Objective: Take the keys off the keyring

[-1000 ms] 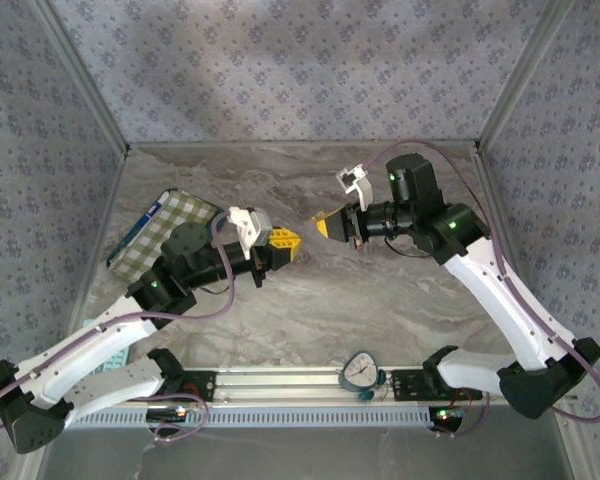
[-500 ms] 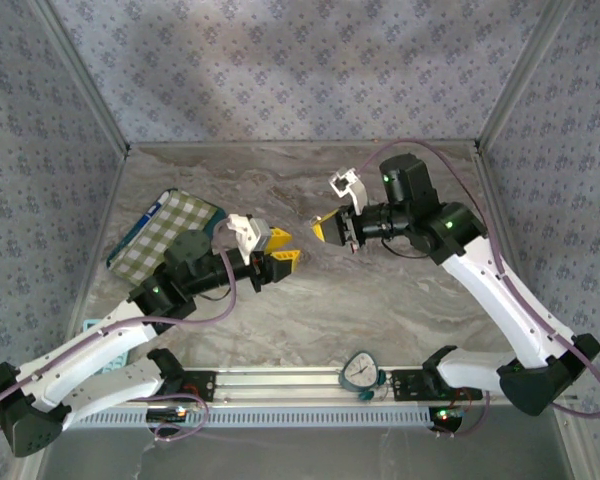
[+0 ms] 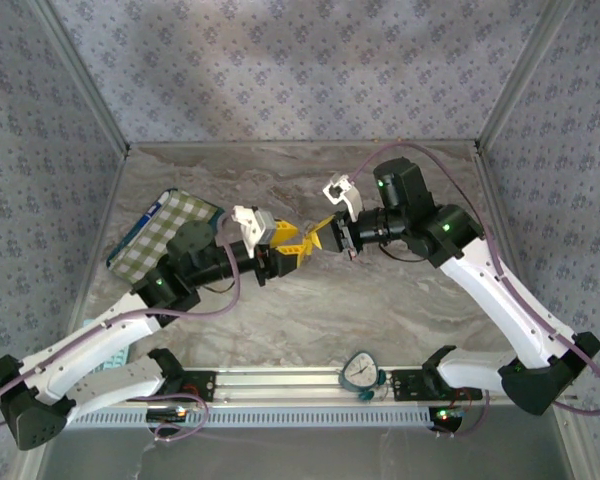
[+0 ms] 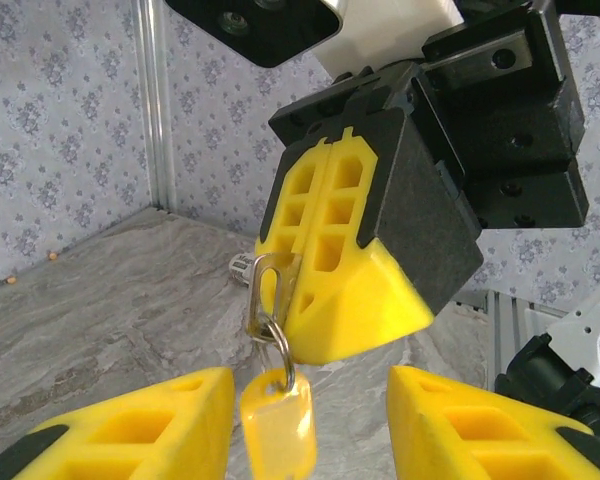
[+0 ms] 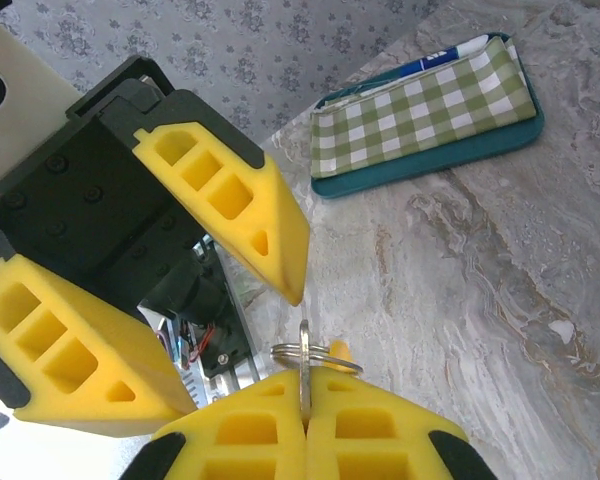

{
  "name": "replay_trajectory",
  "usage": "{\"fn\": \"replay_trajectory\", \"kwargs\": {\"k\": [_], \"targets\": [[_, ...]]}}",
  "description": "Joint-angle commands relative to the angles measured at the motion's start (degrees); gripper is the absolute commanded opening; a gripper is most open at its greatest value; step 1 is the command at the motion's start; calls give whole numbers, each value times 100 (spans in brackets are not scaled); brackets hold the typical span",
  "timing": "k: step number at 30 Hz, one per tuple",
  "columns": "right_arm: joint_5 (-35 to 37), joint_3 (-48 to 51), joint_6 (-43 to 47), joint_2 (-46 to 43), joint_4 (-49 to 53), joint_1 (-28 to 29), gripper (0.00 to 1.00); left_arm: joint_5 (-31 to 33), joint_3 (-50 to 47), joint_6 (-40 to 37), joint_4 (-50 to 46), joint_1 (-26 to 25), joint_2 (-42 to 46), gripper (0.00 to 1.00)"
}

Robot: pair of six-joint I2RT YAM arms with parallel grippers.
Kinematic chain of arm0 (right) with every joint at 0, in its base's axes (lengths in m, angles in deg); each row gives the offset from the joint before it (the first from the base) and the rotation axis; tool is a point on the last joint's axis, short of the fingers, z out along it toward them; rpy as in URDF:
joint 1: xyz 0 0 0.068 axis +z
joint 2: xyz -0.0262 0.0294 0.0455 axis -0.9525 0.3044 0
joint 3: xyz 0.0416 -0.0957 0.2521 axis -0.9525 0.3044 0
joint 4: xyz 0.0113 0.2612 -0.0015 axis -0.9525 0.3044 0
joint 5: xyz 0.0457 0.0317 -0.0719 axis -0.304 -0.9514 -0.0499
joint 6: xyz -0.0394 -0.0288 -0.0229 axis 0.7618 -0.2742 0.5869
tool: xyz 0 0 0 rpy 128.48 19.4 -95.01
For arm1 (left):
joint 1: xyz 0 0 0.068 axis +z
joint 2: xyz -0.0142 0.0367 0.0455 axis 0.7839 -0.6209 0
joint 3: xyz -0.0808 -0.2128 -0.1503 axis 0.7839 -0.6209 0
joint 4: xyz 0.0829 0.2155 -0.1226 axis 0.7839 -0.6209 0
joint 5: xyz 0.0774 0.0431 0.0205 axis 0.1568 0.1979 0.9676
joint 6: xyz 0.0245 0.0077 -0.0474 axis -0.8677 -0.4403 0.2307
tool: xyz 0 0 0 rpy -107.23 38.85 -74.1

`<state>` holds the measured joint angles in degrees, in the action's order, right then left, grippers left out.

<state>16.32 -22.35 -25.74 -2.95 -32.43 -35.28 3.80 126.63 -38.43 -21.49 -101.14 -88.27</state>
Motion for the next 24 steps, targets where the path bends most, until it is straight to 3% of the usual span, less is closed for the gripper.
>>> {"fn": "replay_trajectory", "kwargs": {"k": [1,9,13,17,24], "targets": [[68,-147,108,-129,97,54,0,-173,259,-113,208,-30,-55,45],[21,-154,171,-156,101,145,0,-168,338,-195,163,-27,-179,34],[8,-158,196,-173,86,187,0,-133,366,-241,102,-30,-216,21],[16,-159,182,-199,113,194,0,-124,348,-271,75,-31,-221,2],[-22,-108,-91,-174,23,60,0,-72,287,-238,108,-30,-122,0]]}}
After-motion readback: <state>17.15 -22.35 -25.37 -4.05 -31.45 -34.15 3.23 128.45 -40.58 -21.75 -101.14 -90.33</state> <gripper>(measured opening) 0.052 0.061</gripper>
